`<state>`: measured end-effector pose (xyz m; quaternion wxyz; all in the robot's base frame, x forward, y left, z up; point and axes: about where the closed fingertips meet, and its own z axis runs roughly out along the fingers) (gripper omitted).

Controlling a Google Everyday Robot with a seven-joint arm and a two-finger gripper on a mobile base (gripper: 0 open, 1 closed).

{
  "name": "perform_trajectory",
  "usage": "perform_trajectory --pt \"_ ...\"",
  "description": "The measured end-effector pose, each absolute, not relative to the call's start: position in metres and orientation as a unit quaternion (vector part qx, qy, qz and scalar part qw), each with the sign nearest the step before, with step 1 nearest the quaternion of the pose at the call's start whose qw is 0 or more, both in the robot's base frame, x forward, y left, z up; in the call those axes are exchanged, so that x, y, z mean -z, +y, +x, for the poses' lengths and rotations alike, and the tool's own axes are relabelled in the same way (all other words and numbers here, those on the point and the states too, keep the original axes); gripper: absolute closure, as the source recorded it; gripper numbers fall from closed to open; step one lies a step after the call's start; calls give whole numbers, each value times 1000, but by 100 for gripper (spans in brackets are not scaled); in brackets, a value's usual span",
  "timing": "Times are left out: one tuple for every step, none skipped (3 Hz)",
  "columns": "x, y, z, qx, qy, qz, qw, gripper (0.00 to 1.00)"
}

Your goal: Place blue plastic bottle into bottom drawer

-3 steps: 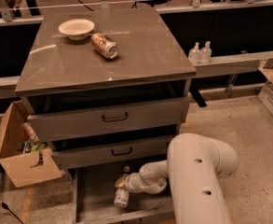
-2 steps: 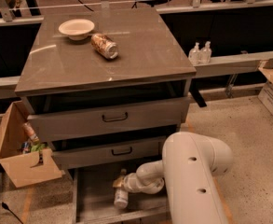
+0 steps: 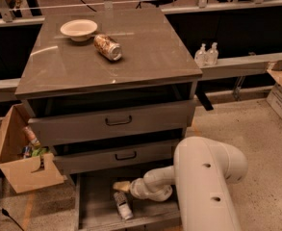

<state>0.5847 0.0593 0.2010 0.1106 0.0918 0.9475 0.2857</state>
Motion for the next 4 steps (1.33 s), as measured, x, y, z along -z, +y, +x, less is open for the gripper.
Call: perform_trajectory --pt "-217 32 582 -282 945 109 121 39" --pt "-243 0 571 -264 949 116 129 62" --pt "-277 -35 561 -226 956 127 136 84" --pt "-288 -40 555 -221 958 122 137 83"
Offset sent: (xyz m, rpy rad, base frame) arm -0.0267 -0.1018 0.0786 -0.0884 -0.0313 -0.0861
